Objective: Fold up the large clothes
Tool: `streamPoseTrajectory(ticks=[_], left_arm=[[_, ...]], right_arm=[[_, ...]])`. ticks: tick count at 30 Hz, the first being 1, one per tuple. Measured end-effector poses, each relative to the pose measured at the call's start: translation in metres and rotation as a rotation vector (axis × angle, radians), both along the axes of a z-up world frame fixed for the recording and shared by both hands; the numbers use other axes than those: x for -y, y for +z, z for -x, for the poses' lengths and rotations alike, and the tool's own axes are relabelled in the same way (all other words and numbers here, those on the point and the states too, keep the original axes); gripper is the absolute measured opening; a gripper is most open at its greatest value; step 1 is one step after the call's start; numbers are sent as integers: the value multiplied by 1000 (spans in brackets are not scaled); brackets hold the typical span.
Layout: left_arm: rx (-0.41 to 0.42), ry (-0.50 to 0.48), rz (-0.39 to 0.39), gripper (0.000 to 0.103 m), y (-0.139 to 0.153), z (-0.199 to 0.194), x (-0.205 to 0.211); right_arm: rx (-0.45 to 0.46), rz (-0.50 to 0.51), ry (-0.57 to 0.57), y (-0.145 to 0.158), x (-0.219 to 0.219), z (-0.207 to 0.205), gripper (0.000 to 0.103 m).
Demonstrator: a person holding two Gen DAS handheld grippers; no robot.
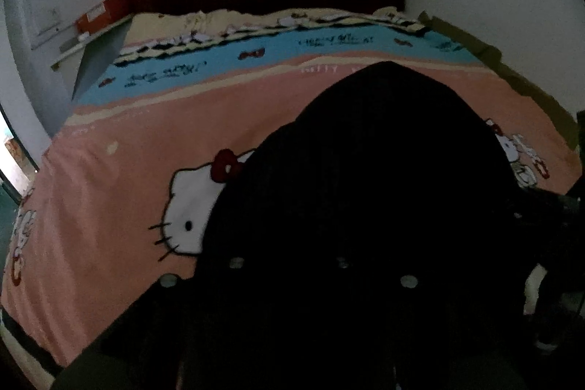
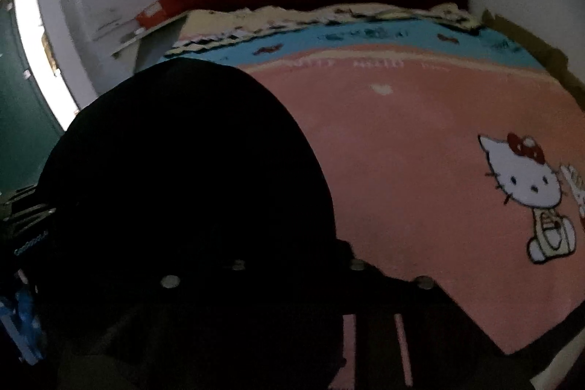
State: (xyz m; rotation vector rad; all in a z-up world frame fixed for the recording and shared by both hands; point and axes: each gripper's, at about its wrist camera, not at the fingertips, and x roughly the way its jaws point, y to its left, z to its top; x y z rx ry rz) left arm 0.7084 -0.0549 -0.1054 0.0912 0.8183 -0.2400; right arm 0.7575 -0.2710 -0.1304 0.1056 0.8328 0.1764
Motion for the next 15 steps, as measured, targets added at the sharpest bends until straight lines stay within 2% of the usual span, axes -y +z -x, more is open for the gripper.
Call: streamPoseTrajectory(ticks=[3,7,15], left_arm=[[19,-22,34,10,24,32,-12],[57,-63,95,10,61,99,-36],[130,-113,231,10,112,262,-84]], right_arm=[[23,-41,46,23,-3,23,10],[70,-47,128,63,-4,81,9],[222,-180,214,126,19,247,8]])
